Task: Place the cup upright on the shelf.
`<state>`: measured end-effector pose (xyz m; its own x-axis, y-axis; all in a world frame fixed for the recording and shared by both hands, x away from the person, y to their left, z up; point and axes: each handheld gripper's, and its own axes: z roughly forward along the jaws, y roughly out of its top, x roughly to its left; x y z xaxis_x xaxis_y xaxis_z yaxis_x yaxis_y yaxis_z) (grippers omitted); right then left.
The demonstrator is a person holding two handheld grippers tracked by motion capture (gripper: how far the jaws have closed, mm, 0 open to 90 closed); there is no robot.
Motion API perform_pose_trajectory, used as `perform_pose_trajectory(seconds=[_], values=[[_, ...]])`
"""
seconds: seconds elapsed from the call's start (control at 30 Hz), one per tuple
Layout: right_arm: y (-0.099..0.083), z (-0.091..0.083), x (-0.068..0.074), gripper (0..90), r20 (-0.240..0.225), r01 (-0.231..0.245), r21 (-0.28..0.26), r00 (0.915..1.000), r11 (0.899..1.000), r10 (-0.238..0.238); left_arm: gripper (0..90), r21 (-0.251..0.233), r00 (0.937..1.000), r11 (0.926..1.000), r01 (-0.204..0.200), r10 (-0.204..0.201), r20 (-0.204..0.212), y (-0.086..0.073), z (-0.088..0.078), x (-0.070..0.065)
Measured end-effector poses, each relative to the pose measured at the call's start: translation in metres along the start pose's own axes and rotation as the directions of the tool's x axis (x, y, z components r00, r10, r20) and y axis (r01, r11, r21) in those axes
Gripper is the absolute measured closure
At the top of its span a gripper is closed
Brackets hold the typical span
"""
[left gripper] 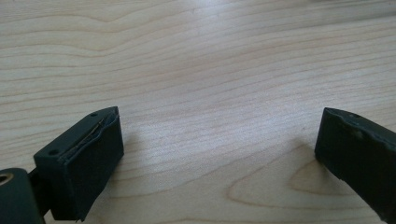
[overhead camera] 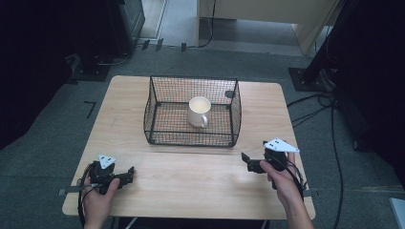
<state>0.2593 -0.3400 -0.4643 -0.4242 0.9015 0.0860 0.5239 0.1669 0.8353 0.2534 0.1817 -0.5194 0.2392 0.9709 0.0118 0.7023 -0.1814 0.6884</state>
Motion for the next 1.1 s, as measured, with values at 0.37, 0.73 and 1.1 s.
perform_pose_trajectory(seconds=[0.37, 0.73, 1.1], values=[[-0.033, -0.019, -0.022, 1.0, 0.062, -0.050, 0.026, 0.9969, 0.998, 0.049, 1.5, 0.000, 1.0000, 1.0000, 0.000, 0.000, 0.000, 0.000, 0.000, 0.000], [-0.062, -0.036, -0.037, 1.0, 0.118, -0.092, 0.045, 0.9893, 0.995, 0.086, 1.5, 0.000, 1.0000, 1.0000, 0.001, -0.001, 0.000, 0.000, 0.000, 0.000], [-0.078, -0.045, -0.046, 1.0, 0.171, -0.116, 0.074, 0.9800, 0.990, 0.102, 1.5, 0.000, 1.0000, 1.0000, 0.000, 0.000, 0.000, 0.000, 0.000, 0.000]])
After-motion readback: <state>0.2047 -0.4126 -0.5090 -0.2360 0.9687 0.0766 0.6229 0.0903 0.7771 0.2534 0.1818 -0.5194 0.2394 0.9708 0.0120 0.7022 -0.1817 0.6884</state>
